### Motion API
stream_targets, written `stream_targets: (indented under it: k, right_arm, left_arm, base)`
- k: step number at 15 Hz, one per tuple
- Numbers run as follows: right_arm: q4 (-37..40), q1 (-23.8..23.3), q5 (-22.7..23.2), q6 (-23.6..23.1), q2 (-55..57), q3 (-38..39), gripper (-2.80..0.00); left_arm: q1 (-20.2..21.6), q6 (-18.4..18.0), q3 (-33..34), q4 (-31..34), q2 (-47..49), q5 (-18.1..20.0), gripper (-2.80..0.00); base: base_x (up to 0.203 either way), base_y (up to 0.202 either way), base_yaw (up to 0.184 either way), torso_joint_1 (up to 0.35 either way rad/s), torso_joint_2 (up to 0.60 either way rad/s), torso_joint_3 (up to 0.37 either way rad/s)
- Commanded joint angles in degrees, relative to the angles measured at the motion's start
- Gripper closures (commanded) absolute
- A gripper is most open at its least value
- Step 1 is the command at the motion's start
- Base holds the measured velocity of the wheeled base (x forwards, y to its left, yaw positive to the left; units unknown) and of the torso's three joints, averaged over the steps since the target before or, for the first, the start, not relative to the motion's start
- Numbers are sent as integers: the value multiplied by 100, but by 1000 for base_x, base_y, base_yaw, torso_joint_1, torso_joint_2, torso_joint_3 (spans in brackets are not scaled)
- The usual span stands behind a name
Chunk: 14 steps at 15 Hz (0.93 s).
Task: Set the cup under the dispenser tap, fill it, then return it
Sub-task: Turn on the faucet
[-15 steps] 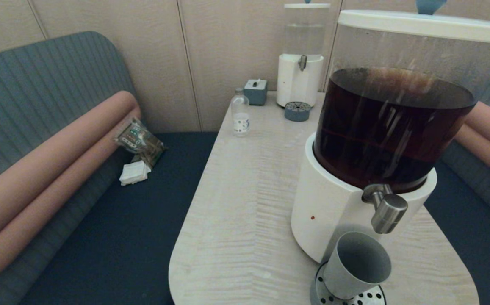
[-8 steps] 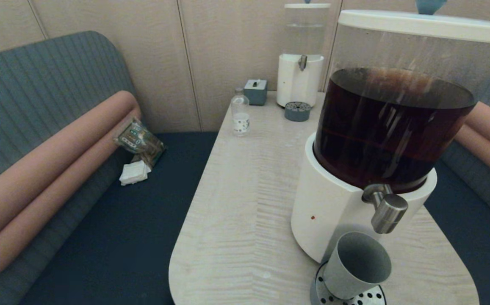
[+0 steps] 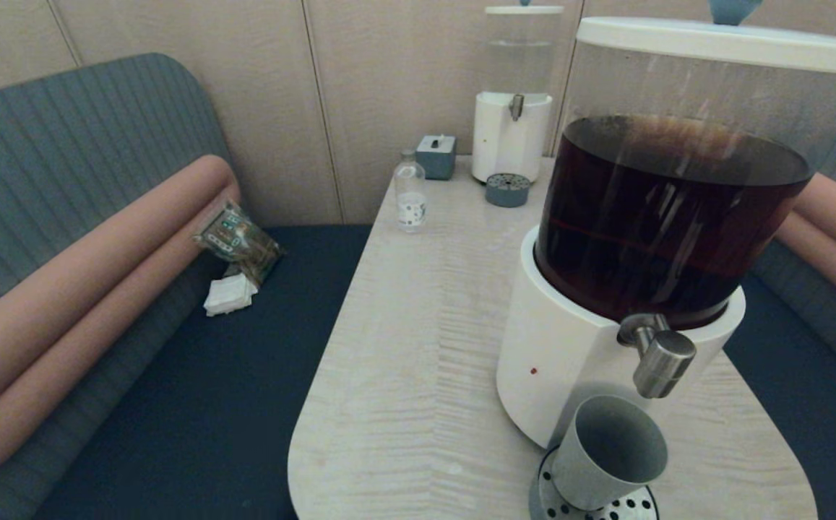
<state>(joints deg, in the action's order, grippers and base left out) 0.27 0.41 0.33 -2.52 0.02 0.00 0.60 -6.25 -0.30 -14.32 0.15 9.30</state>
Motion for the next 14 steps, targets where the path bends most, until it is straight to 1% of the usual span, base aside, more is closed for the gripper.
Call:
stream_targets:
  k: [1, 2, 3, 4, 5, 8, 14]
  right_arm:
    - [0, 2, 2, -3, -46, 53, 0]
    - [0, 2, 4, -3, -46, 53, 0]
    - [0, 2, 2, -3, -46, 53, 0]
    - [0, 2, 2, -3, -46, 53, 0]
    - [0, 2, 2, -3, -46, 53, 0]
    - [0, 2, 11, -3, -46, 53, 0]
    - [0, 2, 11, -90, -46, 53, 0]
  left_arm:
    - [2, 20, 24, 644, -6, -370, 0]
    - [2, 60, 29, 768, -6, -625, 0]
    - [2, 134, 28, 986, -6, -745, 0]
    - [2, 174, 28, 1319, -6, -775, 0]
    - [2, 278, 14, 1472, -6, -793, 0]
    - [2, 441, 22, 1432, -6, -798, 0]
    - [2, 441, 30, 1432, -6, -798, 0]
  base:
    - [0, 0, 0, 0, 0, 0]
    - [0, 0, 0, 0, 0, 0]
    - [0, 0, 0, 0, 0, 0]
    - [0, 0, 0, 0, 0, 0]
    - [0, 0, 0, 0, 0, 0]
    - [0, 0, 0, 0, 0, 0]
    - [0, 0, 0, 0, 0, 0]
